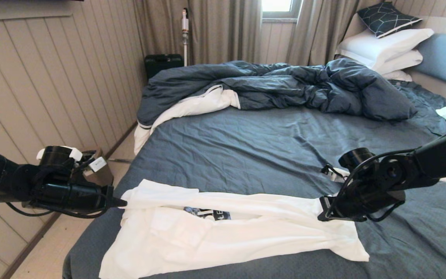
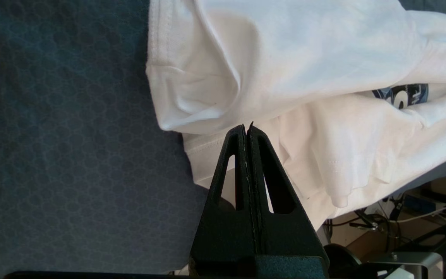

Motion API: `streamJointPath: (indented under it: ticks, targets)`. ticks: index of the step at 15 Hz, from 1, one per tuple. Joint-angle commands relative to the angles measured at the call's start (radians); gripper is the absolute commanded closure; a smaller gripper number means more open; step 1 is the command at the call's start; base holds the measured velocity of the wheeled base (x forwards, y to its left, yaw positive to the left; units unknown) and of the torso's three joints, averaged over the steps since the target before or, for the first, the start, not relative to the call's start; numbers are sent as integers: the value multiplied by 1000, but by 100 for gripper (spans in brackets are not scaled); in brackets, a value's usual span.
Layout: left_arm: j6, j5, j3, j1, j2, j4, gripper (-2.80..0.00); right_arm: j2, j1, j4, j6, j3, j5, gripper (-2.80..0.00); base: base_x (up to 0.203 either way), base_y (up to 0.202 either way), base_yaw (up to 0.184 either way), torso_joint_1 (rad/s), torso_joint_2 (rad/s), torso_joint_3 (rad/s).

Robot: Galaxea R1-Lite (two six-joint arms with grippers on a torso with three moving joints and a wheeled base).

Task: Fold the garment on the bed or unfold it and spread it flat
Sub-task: Fold the white T-shirt

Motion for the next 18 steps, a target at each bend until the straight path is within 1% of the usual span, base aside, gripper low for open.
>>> streamJointPath:
  ticks: [1,3,6,9,12,14,18]
  targets:
    - [-1,-3,-1,1,2,-3,0,-3,1,1,0,47,2,0,0,0,0,0,0,0]
    - [-1,-3,2,1,4,-14,0,-10,2,-10,0,86,3,0,0,0,0,0,0,0]
    - [-1,-3,1,1,9,-14,0,-60,28,-79,0,174,3,0,0,0,0,0,0,0]
    - [-1,-3,1,1,9,-14,0,-118,68,-88,0,249,3,0,0,0,0,0,0,0]
    - [-1,-3,2,1,7,-16,0,-173,70,-88,0,294,1,0,0,0,0,0,0,0]
    - [-1,-3,2,1,8,-16,0,-195,65,-88,0,288,1,0,0,0,0,0,0,0]
    - [-3,-5,4,1,5,-37,0,-208,54,-87,0,200,-1,0,0,0,0,0,0,0]
